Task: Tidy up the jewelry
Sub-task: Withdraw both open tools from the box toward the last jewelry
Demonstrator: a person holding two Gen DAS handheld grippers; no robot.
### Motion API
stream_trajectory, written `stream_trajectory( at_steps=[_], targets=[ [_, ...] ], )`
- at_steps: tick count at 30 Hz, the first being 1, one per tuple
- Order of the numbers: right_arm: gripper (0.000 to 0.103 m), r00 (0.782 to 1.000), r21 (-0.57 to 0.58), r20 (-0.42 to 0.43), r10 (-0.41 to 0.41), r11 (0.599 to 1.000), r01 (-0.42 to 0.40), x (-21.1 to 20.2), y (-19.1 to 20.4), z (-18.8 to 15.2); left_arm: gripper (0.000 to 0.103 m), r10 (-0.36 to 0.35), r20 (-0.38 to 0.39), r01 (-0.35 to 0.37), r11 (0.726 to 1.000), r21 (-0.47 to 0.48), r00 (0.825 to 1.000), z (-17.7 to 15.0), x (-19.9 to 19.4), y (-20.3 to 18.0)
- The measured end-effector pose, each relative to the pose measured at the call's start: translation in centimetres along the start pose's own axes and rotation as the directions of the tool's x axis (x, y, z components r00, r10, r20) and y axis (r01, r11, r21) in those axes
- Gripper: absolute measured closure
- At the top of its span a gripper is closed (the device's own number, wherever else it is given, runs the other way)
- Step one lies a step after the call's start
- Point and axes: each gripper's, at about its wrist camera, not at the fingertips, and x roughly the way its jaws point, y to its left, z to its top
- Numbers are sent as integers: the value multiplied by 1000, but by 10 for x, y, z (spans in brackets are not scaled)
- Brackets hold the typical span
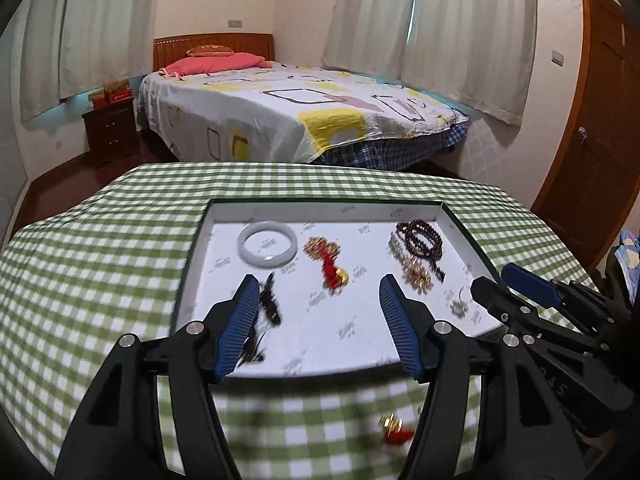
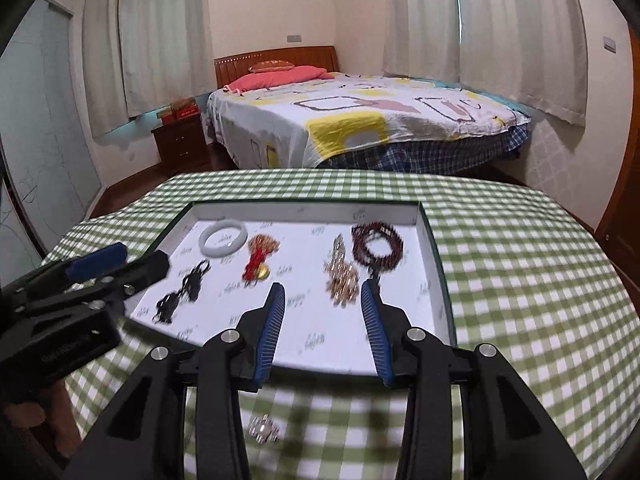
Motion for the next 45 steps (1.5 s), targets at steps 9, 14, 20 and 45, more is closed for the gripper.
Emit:
stream_trajectory(
  at_steps=[9,14,20,45],
  targets=[
    [63,1000,-29,-23,17,999,-18,-12,23,-21,42,86,-11,-86,996,-37,996,-34,-41,37],
    [63,999,-53,-41,16,998,-18,-12,36,-34,42,146,-29,-148,985,-92,989,-47,-61,70],
    [63,996,-57,-95,4,998,-9,-1,43,-52,42,205,-48,-210,970,-125,978,-60,-83,102],
    [76,972,-62,-233,-23,998,9,25,39,-72,42,225,-86,-237,957,-170,971,-70,-86,123]
  ],
)
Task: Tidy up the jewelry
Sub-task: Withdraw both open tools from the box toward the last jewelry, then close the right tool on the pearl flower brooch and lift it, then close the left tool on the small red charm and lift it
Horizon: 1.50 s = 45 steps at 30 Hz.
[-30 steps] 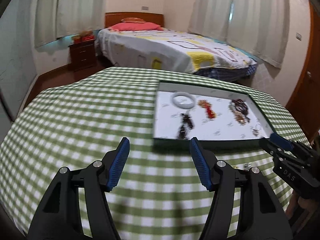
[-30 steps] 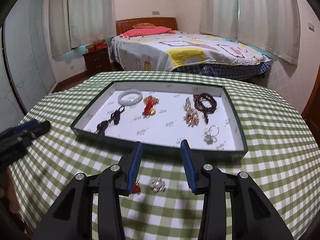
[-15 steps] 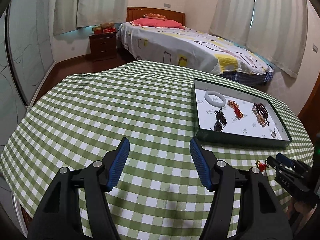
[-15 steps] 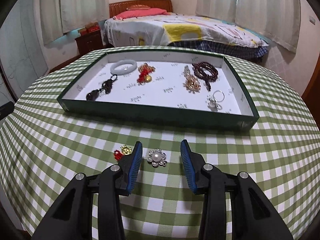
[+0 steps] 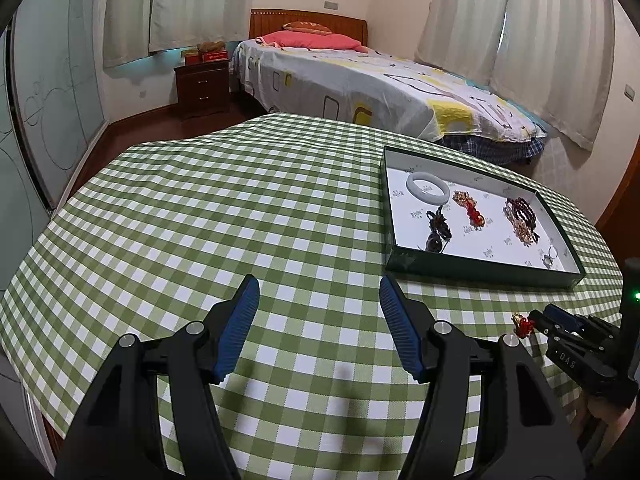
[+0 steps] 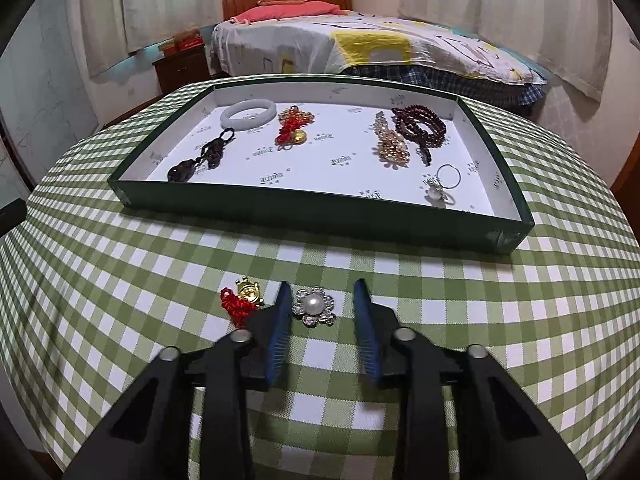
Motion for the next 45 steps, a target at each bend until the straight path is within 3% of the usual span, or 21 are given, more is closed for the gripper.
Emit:
stream_trajectory(
  at_steps=[2,12,29,38,40,45],
  targets=[
    [81,1000,-1,1,8,1000,-8,-1,0,0,42,-3,-5,3,1000,5,1000,-2,1,-2],
    [81,999,48,31,-13,999,11,-18,-30,-3,42,-21,-25,22,999,36,999,-9,6,-26],
    [81,992,161,46,-115,981,106,-47,-111,-17,42,-154,-94,167,974,156,984,-28,26,-137],
    [81,995,249,39,-93,965,80,-49,-139,-20,42,-185,-137,211,955,210,973,-38,44,-184],
    [81,995,250,41,-87,965,74,-49,-139,-19,46,-187,-149,217,950,223,971,-40,48,-192],
    [81,996,264,42,-73,963,59,-48,-141,-19,67,-189,-189,231,944,235,964,-45,59,-199]
  ],
)
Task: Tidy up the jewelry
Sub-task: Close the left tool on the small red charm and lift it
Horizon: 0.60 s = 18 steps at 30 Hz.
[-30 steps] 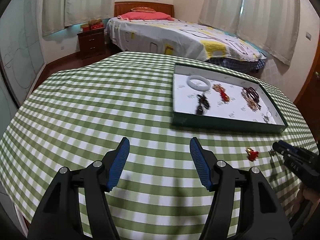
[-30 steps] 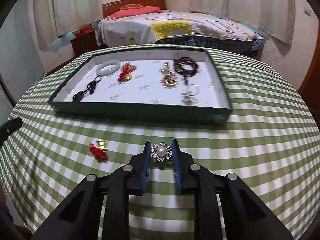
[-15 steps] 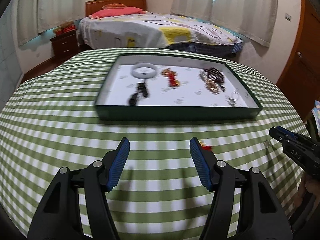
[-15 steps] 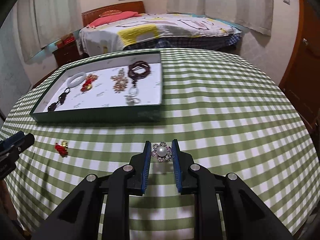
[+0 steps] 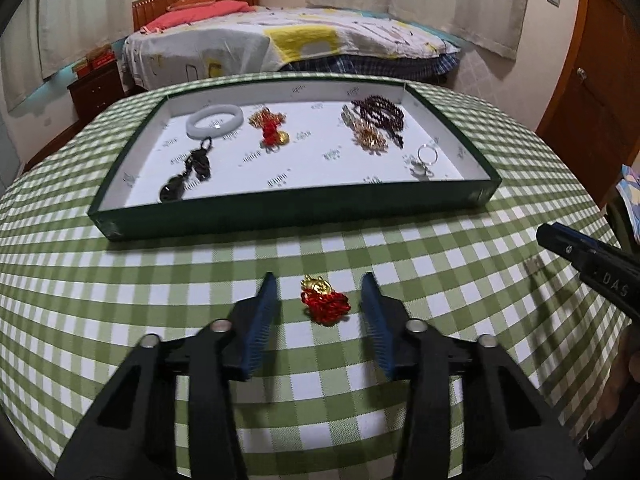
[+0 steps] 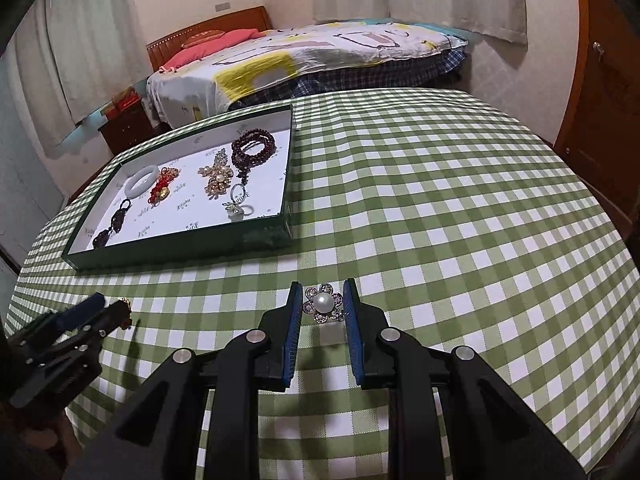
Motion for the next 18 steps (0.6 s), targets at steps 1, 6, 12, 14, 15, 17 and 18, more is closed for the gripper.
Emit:
stream_trajectory(
  at_steps=[1,6,12,14,15,17,18],
  targets=[
    [81,1000,1,-1,1,1000,-1,1,0,0,73,-5,-5,5,1000,0,1000,-1,2,0],
    [81,1000,-6,-4,3,1000,-3,2,3,-1,85,-24,-9,24,1000,10,1000,-4,5,0],
    [81,1000,-18,-3,-1,1000,1,3,6,-2,88,-46,0,46,999,-11,999,-5,3,6],
    [81,1000,-23,-4,0,1000,0,4,7,-3,89,-46,7,46,999,-10,999,-5,1,7],
    [81,1000,-24,-4,1,1000,-1,4,7,-3,89,-47,12,47,999,-7,999,-5,0,7],
    [81,1000,-29,-6,6,1000,-6,4,9,-4,89,-43,25,43,999,0,999,-6,-4,8],
    [81,1000,-30,-7,8,1000,-8,4,10,-4,89,-42,29,42,999,2,999,-6,-5,8]
  ],
)
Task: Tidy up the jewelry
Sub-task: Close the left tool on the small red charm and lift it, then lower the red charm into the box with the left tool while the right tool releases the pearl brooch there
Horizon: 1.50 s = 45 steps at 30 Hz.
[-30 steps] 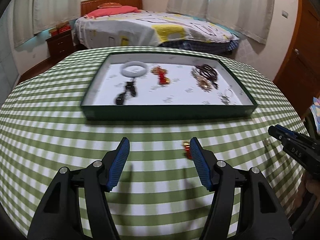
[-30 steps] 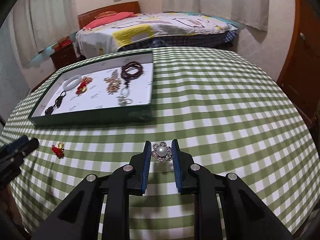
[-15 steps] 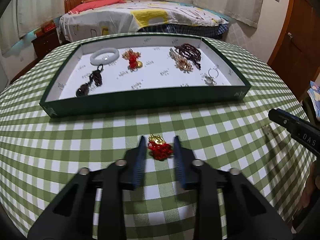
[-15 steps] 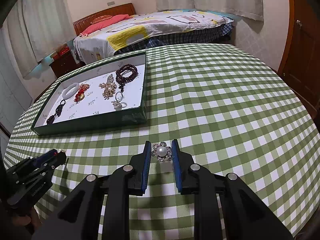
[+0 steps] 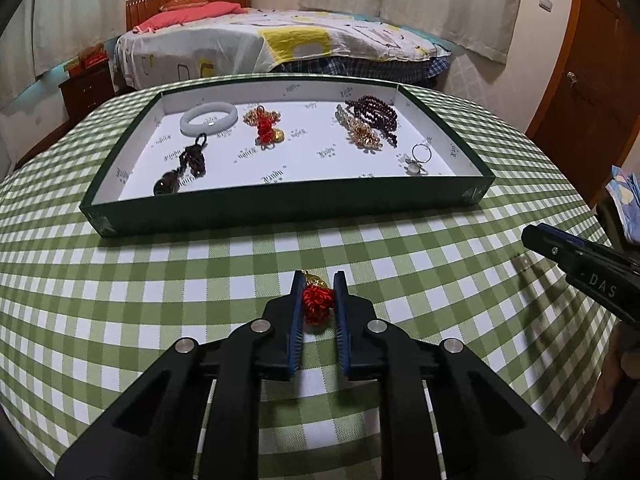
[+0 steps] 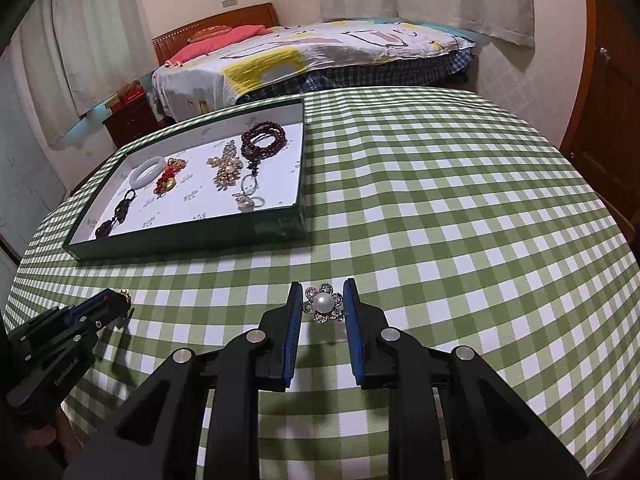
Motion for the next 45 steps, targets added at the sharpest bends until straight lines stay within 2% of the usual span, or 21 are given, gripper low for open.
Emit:
stream_trajectory(
  at_steps=[9,18,27,32,41,45],
  targets=[
    [81,999,-27,46,29,999,-28,-10,13,1,89,6,56,-5,1000,-14,998,8,-19,8],
    [81,986,-70,139,90,994,-81,-40,37,16,89,11,161,-5,999,-39,987,25,-64,19],
    [81,951,-164,269,156,980,-115,-80,76,47,89,8,281,2,999,-35,960,47,-112,26],
    [81,925,-214,332,184,970,-116,-96,98,67,89,-2,359,12,1000,-23,933,67,-129,27],
    [81,892,-236,403,207,965,-117,-99,121,100,89,5,440,9,1000,-28,898,110,-130,39],
    [81,892,-230,404,202,966,-114,-86,123,112,89,17,435,-1,999,-36,900,119,-116,47]
  ],
)
